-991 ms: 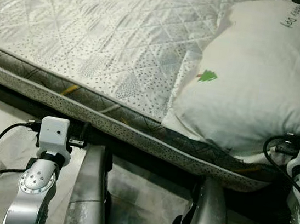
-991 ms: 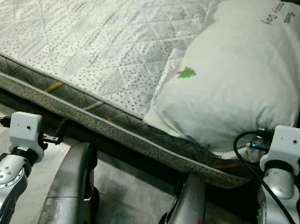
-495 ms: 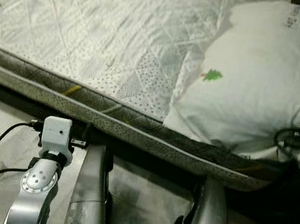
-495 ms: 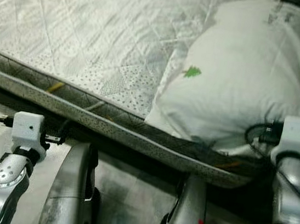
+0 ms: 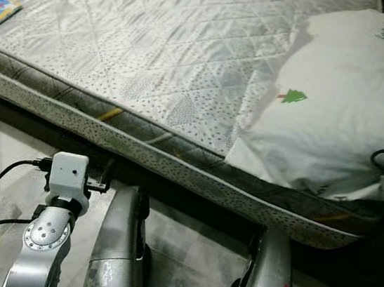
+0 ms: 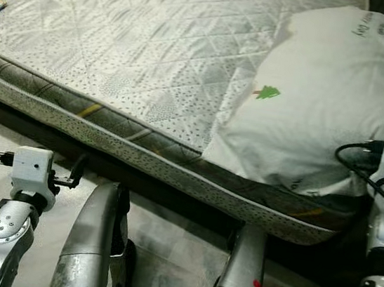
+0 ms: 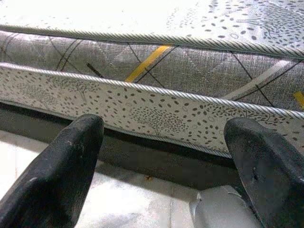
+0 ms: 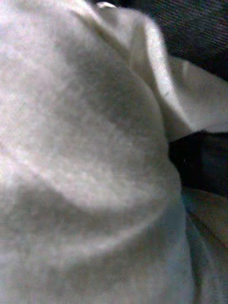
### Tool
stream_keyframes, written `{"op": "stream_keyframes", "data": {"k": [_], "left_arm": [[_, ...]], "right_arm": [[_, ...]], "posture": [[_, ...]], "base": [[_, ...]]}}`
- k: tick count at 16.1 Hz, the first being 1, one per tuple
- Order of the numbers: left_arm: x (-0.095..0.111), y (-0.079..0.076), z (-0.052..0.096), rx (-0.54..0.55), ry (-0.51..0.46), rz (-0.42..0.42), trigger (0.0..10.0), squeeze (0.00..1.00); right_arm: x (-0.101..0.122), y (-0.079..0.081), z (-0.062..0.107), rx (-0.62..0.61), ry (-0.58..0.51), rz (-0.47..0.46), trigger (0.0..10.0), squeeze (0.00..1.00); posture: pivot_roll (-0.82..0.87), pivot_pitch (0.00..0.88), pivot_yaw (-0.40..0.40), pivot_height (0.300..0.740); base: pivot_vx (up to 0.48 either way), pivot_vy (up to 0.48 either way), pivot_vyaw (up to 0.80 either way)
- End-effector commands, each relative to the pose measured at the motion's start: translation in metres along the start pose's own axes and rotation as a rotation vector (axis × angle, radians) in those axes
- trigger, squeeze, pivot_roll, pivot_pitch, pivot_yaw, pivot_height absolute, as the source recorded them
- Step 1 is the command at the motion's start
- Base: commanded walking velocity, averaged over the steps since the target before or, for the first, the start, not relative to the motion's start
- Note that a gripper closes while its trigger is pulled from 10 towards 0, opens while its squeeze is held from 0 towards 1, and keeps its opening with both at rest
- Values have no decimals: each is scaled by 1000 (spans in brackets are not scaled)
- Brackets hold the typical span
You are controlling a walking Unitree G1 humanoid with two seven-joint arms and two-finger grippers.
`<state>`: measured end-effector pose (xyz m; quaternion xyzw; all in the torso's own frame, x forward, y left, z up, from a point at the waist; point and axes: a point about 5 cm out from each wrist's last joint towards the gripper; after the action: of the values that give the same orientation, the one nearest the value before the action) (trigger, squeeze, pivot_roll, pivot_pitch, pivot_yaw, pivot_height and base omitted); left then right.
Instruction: Clean up the room
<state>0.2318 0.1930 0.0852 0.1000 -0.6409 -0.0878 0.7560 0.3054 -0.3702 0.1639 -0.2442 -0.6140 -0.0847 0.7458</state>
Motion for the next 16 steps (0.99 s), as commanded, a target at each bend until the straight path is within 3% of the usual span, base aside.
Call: {"op": "stream_keyframes", "data": {"k": [1, 5, 7, 9, 13, 16], "left_arm": [[1, -2, -1, -7, 2, -4, 10000, 0], [1, -2, -3, -20, 6, -8, 10000, 0], [0, -3, -2, -22, 10, -8, 10000, 0], [-2, -4, 0, -13, 16, -4, 10000, 0], [-7, -2, 5, 10, 33, 1, 10000, 0], [-7, -2, 3, -1, 34, 0, 10000, 0]], "right_arm": [[42, -17, 1, -33, -176, 31, 10000, 1000], [15, 40, 13, 185, -144, 67, 10000, 1000], [6, 52, 20, 234, -128, 68, 10000, 1000], [-3, 56, 29, 230, -109, 34, 10000, 1000], [-43, 50, 71, 110, -19, -68, 10000, 1000], [-63, 53, 102, 126, 16, -53, 10000, 1000]], "posture": [[-8, 127, -3, 511], [-19, 130, 10, 511], [-16, 129, 4, 511], [-9, 123, -11, 511], [-2, 112, -29, 511], [-20, 113, -22, 511]], "base": [[0, 0, 0], [0, 0, 0], [0, 0, 0], [0, 0, 0], [0, 0, 0], [0, 0, 0]]}}
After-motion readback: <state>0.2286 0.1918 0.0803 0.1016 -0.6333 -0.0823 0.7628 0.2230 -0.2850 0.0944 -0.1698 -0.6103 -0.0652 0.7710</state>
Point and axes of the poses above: a point about 5 cm out from each wrist's last joint towards the gripper, its own z axis pointing back from the gripper into the wrist, its own x axis along the axis of the wrist's last joint, y = z × x, and after that the axes turned 8 degrees about -z, right-handed
